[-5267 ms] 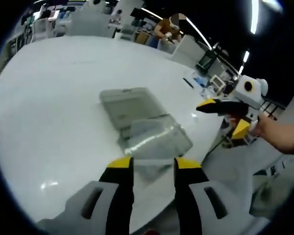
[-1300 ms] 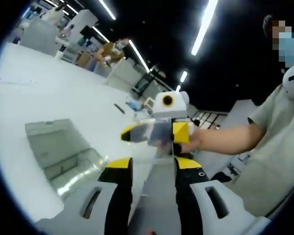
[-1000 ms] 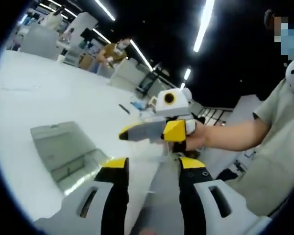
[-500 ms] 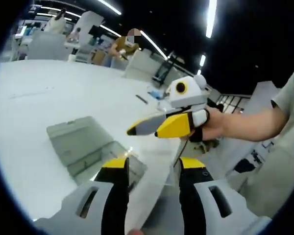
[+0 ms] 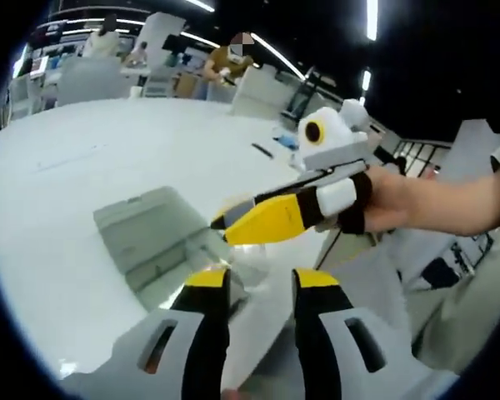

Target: Insert the divider into the dual guide fixture by aligning both edges with the guide slots and pushing it downward to the bottom, including one-sided entry, uneven engagement, binding, and posture correction.

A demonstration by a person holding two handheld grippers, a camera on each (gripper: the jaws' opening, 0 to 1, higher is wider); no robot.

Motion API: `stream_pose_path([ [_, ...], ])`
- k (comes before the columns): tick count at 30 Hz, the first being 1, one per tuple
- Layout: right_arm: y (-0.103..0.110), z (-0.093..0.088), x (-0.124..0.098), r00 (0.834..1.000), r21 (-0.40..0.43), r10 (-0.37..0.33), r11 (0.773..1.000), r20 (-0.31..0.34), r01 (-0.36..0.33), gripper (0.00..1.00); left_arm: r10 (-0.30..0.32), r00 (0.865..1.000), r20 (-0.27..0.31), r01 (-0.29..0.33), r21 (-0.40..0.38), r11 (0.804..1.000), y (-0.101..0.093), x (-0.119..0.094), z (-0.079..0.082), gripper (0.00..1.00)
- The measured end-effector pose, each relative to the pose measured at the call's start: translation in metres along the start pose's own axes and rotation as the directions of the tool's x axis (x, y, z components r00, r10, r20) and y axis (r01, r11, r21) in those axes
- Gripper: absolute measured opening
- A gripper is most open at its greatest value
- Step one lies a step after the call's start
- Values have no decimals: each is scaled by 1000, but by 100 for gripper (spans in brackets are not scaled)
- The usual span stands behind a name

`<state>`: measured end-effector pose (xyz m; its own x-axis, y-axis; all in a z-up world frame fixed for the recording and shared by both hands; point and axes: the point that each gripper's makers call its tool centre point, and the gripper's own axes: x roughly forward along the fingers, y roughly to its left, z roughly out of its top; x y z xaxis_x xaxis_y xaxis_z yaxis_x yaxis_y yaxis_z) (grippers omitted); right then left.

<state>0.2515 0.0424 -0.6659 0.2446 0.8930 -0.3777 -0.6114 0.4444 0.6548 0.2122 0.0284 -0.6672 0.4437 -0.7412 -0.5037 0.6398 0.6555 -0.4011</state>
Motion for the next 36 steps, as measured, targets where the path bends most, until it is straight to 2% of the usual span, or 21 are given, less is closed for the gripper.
stream_pose_path([
  [6,-3,-4,5,999,13,-49,999,-17,49,31,87,996,-26,-87,-6,996,7,3,-4,20],
  [17,-11,-8,12,990,21,-139,990,-26,139,31,152,988,-31,-154,-37,987,9,9,-3,17],
  [25,-17,-10,14,981,36,-190,981,-25,191,31,233,970,-69,-237,-51,970,21,13,-7,13],
  [28,-18,-10,13,980,44,-197,979,-25,198,31,246,965,-90,-252,-64,966,24,15,-11,12],
  [36,-22,-11,14,974,41,-224,973,-24,225,31,266,959,-102,-276,-95,957,28,22,-15,9],
])
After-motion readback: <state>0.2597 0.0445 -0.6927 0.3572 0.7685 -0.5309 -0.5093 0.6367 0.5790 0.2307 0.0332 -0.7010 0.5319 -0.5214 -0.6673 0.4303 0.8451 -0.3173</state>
